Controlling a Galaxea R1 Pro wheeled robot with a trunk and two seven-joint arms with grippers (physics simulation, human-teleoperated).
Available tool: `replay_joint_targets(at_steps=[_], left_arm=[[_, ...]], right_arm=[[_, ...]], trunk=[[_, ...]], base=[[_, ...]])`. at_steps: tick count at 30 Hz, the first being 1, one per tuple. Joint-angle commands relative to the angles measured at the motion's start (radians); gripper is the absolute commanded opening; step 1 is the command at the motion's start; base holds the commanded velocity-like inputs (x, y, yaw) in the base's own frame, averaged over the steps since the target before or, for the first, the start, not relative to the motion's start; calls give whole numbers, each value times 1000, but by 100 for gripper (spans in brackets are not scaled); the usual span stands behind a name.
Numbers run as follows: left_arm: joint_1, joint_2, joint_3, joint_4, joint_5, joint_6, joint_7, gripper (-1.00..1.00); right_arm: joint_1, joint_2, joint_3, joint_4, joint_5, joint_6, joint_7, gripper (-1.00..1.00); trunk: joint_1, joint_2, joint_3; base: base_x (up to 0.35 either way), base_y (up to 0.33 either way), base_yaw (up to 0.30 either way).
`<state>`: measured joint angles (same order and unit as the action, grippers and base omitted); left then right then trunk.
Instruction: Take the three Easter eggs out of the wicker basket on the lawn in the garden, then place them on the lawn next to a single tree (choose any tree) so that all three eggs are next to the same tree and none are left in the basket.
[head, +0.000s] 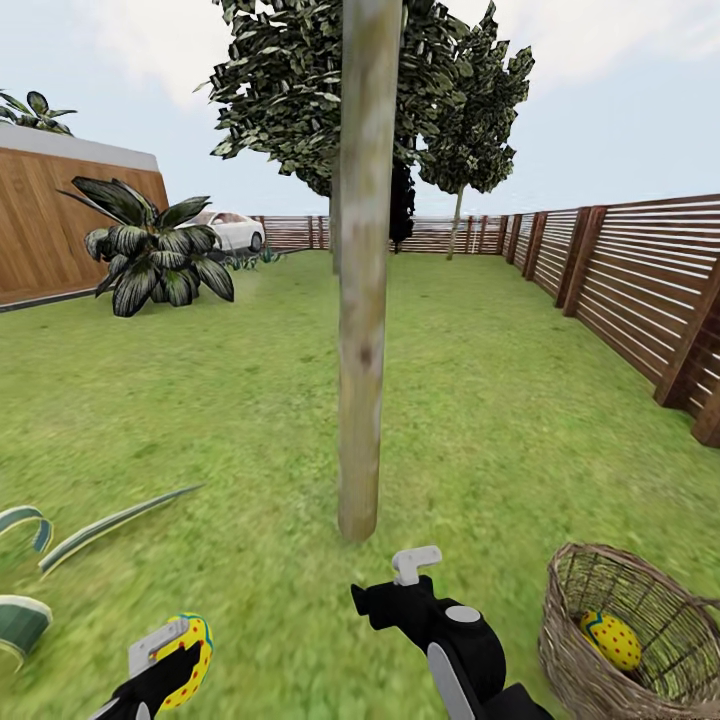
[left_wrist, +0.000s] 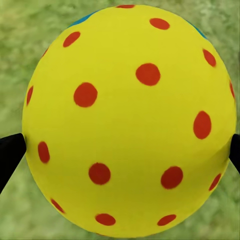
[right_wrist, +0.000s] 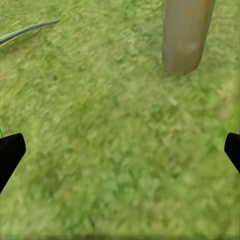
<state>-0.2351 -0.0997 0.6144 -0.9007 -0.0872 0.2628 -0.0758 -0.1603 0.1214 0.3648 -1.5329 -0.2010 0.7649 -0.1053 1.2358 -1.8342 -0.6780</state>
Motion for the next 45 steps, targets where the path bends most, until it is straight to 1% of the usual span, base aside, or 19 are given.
replay_joint_targets(at_steps=[1,8,19,24,33,45], left_arm=[[-1,-1,5,-2,-10,4,-9,-100],[-1,-2,5,2,-14,-28,-12,-100],[-1,-1,4,13,-15,-31,-12,-100],[-1,0,4,20,-14,-44,-14,-100],[-1,0,4,21,-14,-47,-16,-100],[-1,-1,4,22,-16,-74,-15,-100]], right_arm=[[-1,0,1,-1,-11,4,-10,100],[-1,0,0,-1,-9,3,-10,100],[-1,0,0,-5,-9,2,-6,100],[-1,-1,0,-12,-8,2,-7,100],[-1,-2,-1,1,-8,2,-7,100],[-1,-2,1,2,-10,2,-7,100]], trunk=[[4,-8,-4],[31,-57,-26],[73,-134,-61],[92,-169,-76],[127,-232,-105],[173,-316,-142]], base=[[0,0,0],[0,0,0],[0,0,0],[0,0,0],[0,0,0],[0,0,0]])
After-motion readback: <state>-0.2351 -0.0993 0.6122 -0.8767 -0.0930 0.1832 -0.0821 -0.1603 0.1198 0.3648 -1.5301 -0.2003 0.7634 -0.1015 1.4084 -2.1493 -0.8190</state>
